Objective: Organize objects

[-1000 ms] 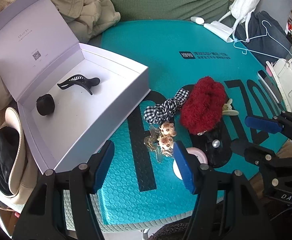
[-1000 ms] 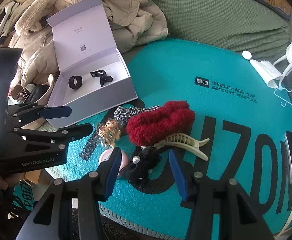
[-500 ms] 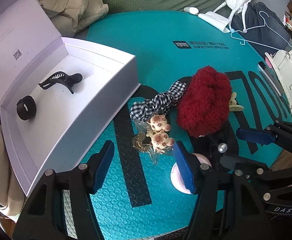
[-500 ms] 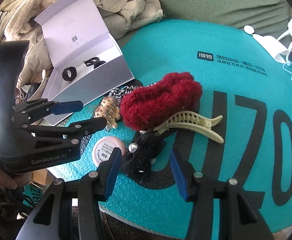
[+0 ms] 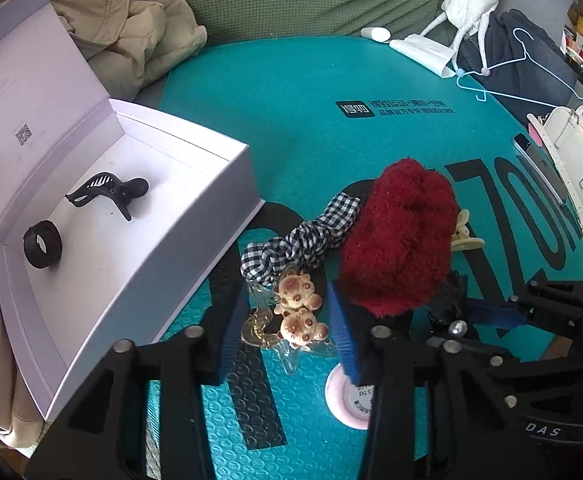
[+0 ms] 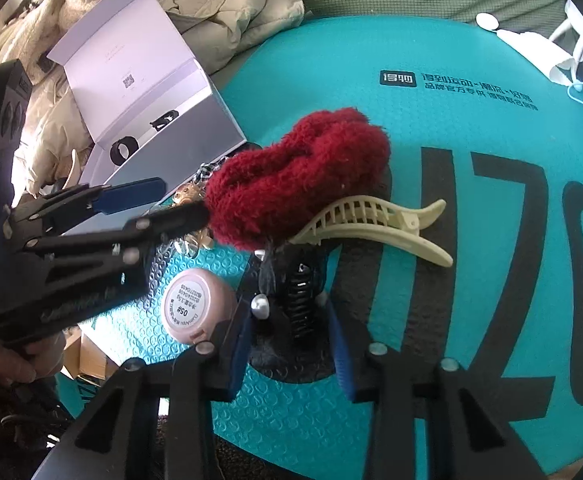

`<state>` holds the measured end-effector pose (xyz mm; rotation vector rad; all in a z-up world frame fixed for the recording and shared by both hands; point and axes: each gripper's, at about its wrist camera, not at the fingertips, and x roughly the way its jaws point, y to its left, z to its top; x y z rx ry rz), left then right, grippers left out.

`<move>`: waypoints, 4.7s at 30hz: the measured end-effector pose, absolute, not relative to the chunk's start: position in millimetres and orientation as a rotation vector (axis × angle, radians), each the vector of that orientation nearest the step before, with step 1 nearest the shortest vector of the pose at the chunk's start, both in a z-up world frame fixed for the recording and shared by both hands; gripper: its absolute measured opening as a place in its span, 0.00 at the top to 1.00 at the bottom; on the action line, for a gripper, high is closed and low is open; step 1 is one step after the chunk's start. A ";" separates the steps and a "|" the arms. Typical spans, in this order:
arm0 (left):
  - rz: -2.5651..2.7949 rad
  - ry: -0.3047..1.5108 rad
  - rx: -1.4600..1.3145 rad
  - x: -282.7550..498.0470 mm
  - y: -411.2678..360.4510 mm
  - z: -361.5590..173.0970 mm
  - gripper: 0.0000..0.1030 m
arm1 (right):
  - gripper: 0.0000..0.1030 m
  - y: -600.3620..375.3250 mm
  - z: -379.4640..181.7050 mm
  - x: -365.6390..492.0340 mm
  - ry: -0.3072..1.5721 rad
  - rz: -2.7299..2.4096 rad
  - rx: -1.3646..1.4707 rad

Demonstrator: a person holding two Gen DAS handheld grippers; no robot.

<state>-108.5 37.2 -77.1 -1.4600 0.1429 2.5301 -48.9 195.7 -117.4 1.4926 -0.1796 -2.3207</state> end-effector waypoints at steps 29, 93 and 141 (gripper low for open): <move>2.485 0.139 -1.542 -87.5 34.8 -85.7 0.57 | 0.65 229.7 -118.9 -29.2 -0.286 -2.388 1.498; 2.631 0.064 -1.428 -88.5 -0.4 -21.7 0.62 | 0.66 201.1 -60.8 -45.4 -0.206 -2.436 1.326; 2.804 -0.018 -1.481 -180.2 -102.8 3.5 0.62 | 0.66 74.5 -17.6 -153.2 0.101 -2.215 1.108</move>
